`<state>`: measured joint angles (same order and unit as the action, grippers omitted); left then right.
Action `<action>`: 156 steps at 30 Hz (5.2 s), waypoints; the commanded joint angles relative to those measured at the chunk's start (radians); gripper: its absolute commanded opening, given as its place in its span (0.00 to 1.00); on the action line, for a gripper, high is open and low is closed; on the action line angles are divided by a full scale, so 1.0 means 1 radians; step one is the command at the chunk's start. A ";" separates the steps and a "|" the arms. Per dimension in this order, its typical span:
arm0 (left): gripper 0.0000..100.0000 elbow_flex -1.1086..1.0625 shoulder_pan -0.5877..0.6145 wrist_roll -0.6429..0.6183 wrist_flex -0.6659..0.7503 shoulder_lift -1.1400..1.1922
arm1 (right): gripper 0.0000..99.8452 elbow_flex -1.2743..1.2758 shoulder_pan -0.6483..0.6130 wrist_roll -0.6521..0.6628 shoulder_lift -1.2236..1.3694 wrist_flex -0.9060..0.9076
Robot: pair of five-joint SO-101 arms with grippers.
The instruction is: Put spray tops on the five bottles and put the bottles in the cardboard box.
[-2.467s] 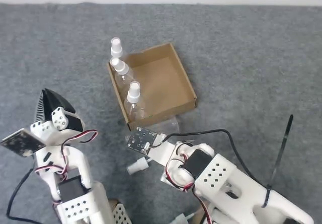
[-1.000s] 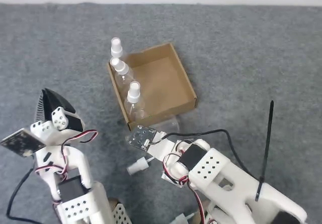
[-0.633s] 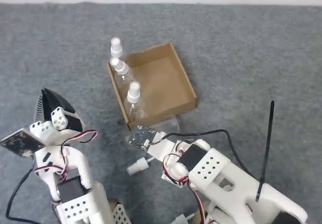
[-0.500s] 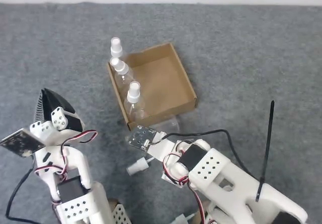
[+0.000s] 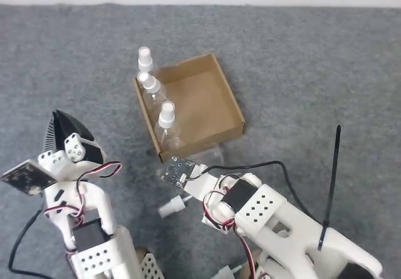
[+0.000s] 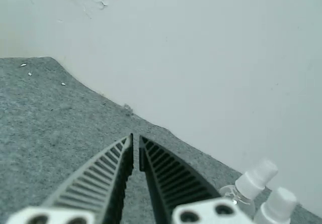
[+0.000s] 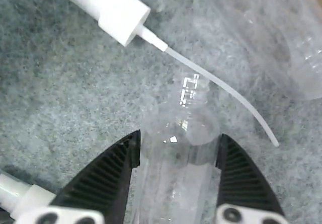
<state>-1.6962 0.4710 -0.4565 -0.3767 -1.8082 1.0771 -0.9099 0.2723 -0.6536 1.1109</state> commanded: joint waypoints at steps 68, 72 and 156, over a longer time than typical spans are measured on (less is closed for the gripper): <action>0.01 0.012 -0.002 0.009 0.002 -0.012 | 0.08 -0.005 0.018 0.074 -0.001 -0.045; 0.01 0.012 -0.002 0.009 0.002 -0.012 | 0.05 -0.025 0.016 0.072 -0.013 -0.013; 0.17 0.317 -0.315 0.227 -0.692 -0.014 | 0.04 0.239 0.501 -0.207 -1.017 -0.191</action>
<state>-1.4983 0.1964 -0.2785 -0.9659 -1.8082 1.3165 -0.4219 0.0729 -1.6586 0.9666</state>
